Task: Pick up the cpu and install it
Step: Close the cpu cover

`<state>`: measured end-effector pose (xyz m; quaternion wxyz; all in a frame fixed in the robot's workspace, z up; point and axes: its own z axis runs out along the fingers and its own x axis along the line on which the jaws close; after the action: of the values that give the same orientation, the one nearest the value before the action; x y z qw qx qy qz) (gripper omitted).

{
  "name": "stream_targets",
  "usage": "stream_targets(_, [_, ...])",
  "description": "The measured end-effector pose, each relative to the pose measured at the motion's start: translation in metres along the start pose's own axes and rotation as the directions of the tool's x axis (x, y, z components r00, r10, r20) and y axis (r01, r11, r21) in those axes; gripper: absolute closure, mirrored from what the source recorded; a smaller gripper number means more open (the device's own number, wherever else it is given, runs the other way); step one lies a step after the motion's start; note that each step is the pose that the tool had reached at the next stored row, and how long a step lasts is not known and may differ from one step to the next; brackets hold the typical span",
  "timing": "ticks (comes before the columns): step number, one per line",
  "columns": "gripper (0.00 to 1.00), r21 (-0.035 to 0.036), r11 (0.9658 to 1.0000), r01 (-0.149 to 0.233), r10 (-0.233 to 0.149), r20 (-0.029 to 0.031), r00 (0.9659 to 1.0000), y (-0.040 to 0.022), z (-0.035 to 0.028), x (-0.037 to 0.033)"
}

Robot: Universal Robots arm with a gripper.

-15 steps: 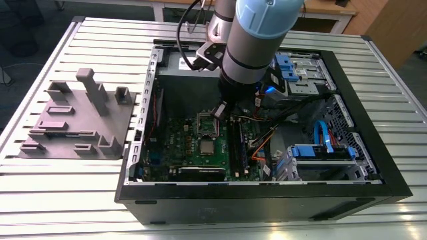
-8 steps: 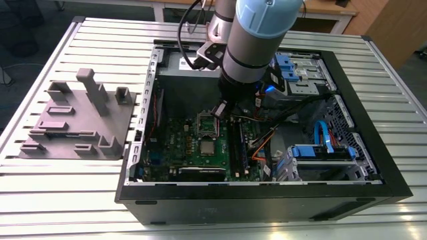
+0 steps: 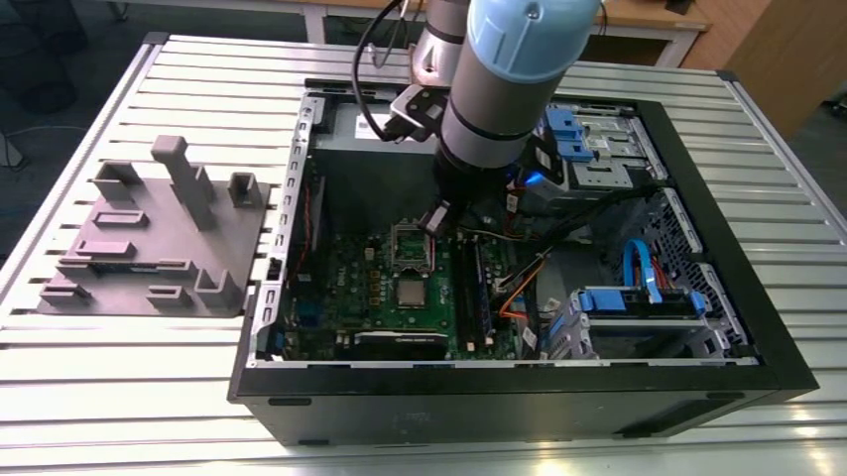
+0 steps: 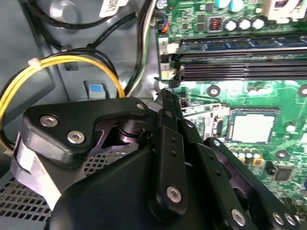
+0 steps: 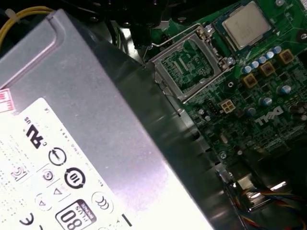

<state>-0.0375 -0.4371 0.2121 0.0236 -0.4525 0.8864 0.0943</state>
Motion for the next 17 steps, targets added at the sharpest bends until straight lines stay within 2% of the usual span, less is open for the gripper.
stream_targets(3, [0.9,-0.0211,0.9998,0.002,-0.001,0.0291,0.9996,-0.0002,0.0016,0.0002])
stream_targets(4, [0.9,-0.0232,0.9997,0.002,-0.001,0.0322,0.9995,-0.0002,0.0025,0.0003])
stream_targets(8, [0.9,-0.0238,0.9997,0.002,-0.001,0.0327,0.9995,-0.0008,0.0063,0.0007])
stream_targets(12, [0.9,-0.0264,0.9996,0.002,-0.001,0.0364,0.9993,-0.0009,0.0086,0.0007])
stream_targets(17, [0.9,-0.0263,0.9997,0.002,-0.001,0.0359,0.9994,-0.0011,0.0102,0.0008])
